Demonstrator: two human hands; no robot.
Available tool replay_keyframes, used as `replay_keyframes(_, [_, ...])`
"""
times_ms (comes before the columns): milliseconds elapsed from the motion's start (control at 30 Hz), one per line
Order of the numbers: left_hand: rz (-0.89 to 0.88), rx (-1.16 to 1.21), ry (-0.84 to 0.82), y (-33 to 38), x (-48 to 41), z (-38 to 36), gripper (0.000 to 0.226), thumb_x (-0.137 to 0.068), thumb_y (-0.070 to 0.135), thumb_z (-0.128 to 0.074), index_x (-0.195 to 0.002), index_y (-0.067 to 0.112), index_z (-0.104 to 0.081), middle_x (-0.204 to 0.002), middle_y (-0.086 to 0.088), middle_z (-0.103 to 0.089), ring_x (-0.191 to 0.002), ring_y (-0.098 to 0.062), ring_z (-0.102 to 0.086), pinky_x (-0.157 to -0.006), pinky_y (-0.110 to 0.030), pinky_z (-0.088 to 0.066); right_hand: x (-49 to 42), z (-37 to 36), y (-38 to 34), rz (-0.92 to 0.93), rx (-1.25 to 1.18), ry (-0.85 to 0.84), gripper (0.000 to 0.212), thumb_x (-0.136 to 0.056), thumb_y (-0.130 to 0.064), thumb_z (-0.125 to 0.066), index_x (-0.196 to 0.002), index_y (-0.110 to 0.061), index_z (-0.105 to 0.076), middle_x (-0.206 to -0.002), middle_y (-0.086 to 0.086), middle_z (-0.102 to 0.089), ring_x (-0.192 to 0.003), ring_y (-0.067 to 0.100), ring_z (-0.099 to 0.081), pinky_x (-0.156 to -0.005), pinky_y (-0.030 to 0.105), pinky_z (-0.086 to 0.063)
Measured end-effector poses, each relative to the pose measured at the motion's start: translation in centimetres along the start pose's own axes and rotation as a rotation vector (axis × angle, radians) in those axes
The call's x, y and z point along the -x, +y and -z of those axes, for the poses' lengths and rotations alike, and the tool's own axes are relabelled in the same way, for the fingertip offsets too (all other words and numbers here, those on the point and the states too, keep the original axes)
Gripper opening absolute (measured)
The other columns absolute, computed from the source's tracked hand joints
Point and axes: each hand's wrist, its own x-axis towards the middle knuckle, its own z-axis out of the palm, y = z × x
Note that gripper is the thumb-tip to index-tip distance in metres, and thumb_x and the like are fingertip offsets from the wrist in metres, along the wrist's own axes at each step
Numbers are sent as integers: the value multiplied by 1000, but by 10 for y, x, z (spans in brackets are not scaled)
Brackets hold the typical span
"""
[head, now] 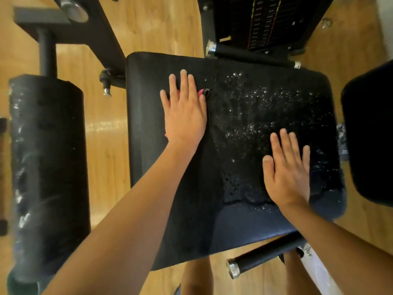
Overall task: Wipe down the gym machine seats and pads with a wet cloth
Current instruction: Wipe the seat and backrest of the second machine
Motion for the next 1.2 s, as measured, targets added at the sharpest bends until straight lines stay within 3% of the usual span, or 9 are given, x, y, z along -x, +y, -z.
replay_keyframes(500, [36, -32, 29, 9, -88, 11, 60, -109, 37, -16, -161, 8, -19, -169, -8, -18, -157, -32, -4, -124, -54, -7, -1, -4, 3, -1, 0, -17, 57, -109, -39, -24, -161, -16, -28, -170, 5, -20, -160, 22, -10, -129, 55, -9])
replay_keyframes(800, [91, -75, 73, 26, -87, 6, 58, -109, 37, -18, -159, 9, -28, -167, -12, -25, -157, -32, -8, -124, -53, -8, 1, -5, 4, 1, -7, -1, 57, -108, -37, -27, -160, -15, -31, -170, 5, -22, -160, 21, -11, -129, 54, -9])
replay_keyframes(1200, [-90, -59, 35, 30, -73, 3, 59, -108, 43, -15, -161, 19, -23, -169, -12, -17, -157, -34, -5, -123, -57, -11, -5, -2, -2, 2, 0, 5, 56, -109, -38, -26, -161, -16, -31, -170, 5, -22, -159, 22, -13, -128, 55, -11])
